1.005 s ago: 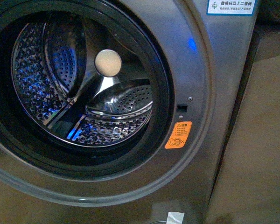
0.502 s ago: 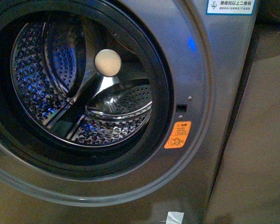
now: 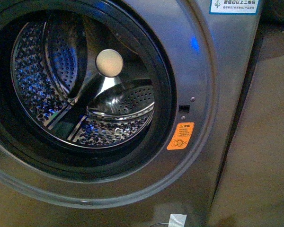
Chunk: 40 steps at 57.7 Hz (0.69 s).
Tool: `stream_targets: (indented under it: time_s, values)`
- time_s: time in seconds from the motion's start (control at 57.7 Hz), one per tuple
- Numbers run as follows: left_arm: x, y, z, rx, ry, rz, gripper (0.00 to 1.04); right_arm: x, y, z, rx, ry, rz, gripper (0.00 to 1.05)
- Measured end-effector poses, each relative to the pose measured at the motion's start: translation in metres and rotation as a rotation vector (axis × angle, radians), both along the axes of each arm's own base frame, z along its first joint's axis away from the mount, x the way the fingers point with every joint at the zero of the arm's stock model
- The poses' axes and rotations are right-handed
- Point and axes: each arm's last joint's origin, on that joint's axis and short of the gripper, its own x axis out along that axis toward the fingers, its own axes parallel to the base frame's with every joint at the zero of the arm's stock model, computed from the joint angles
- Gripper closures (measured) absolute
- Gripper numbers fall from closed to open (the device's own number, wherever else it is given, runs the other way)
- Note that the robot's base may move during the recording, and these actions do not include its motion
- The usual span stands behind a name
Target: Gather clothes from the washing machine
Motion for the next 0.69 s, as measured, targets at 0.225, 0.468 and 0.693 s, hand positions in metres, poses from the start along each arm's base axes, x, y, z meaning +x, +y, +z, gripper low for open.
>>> stream_targets:
  time_s: [0.225, 0.468, 0.693]
  values:
    - [-0.007, 0.000, -0.010, 0.000, 0.001, 0.000, 1.01, 0.000, 0.000, 0.000, 0.000, 0.000, 0.000, 1.02]
    - [-0.012, 0.000, -0.017, 0.000, 0.000, 0.000, 1.01, 0.000, 0.000, 0.000, 0.000, 0.000, 0.000, 1.02]
    - [-0.016, 0.000, -0.022, 0.000, -0.020, 0.000, 1.01, 0.000, 0.000, 0.000, 0.000, 0.001, 0.000, 1.02]
